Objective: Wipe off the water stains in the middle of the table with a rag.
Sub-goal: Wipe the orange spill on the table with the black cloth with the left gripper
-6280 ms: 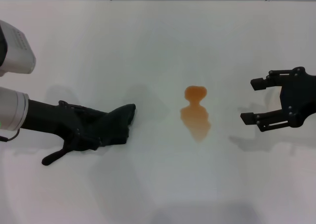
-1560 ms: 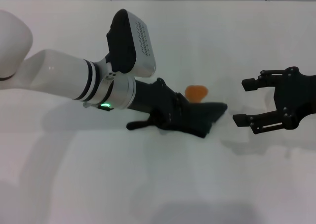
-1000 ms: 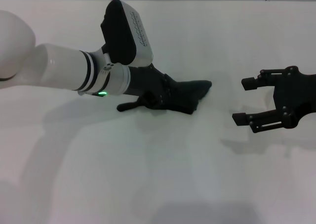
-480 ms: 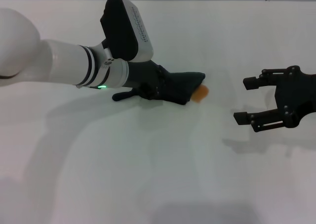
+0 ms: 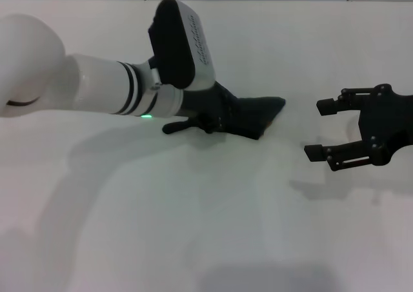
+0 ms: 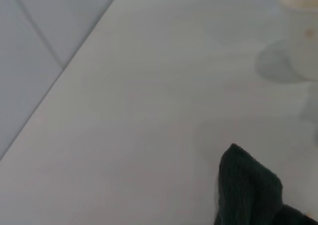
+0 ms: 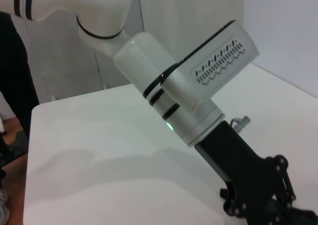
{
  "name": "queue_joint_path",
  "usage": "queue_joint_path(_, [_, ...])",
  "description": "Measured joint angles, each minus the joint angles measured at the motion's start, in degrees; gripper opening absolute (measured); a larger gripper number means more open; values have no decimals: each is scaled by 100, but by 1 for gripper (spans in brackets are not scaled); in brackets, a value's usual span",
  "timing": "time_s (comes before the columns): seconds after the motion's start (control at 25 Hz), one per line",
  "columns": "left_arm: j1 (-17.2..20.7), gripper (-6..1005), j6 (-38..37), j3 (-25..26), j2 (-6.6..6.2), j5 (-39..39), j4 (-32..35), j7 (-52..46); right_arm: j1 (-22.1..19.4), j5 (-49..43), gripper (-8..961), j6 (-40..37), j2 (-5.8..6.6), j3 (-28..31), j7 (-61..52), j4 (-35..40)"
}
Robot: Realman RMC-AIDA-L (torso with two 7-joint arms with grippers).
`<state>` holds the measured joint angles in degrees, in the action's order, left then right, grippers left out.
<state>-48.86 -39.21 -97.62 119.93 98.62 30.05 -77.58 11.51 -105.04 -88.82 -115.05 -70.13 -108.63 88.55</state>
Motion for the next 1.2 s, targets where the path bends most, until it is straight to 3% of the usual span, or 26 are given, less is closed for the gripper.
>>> queue_joint_path(0.6, [70,68,23,-952,15,-1180,20,1216,13,20,841,3,0,9,-60,17])
queue_joint_path(1.2, [-2,68,1046,-703,-50,-1133,-199,1317,1,19,841,14,0,3,-104,22])
